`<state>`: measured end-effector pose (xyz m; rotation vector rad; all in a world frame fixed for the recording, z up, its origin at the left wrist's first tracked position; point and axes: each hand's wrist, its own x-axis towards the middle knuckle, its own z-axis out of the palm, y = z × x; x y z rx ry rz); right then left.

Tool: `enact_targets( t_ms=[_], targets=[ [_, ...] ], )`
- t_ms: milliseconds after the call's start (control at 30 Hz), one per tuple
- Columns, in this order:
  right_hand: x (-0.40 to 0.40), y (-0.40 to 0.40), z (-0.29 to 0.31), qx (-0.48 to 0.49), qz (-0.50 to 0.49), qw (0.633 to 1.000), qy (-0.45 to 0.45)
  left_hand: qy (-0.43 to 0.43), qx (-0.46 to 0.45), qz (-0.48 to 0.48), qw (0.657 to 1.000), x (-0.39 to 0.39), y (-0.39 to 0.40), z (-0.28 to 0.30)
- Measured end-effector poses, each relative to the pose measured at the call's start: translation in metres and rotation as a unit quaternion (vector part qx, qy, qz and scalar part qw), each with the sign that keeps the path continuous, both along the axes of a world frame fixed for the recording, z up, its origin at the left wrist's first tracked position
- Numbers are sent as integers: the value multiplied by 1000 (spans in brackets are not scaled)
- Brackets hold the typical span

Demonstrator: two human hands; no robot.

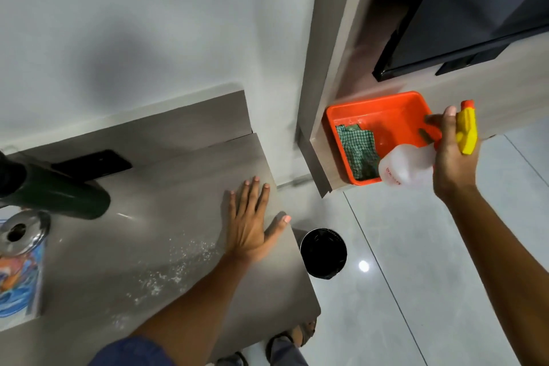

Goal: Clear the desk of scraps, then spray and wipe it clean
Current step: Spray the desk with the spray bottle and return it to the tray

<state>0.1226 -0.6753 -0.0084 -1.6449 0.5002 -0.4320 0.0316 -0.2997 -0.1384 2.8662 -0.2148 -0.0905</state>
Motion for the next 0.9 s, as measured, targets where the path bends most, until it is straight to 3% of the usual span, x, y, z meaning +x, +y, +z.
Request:
enact_targets(
  t_ms=[167, 300, 400, 700, 900],
  targets=[
    [-36, 84, -1, 10, 44, 999, -12, -16, 5, 11, 1000, -37, 44, 3],
    [-67, 161, -12, 19, 102, 994, 38, -9, 0, 58, 998, -66, 89, 9],
    [-86, 217, -19, 95, 158, 979, 84, -8, -2, 95, 995, -84, 129, 16],
    [-160, 356, -29, 93, 253, 945, 184, -15, 17, 193, 981, -159, 247, 22],
    [-214, 441, -32, 176, 278, 905, 269, -8, 3, 210, 978, -205, 322, 15]
  ],
)
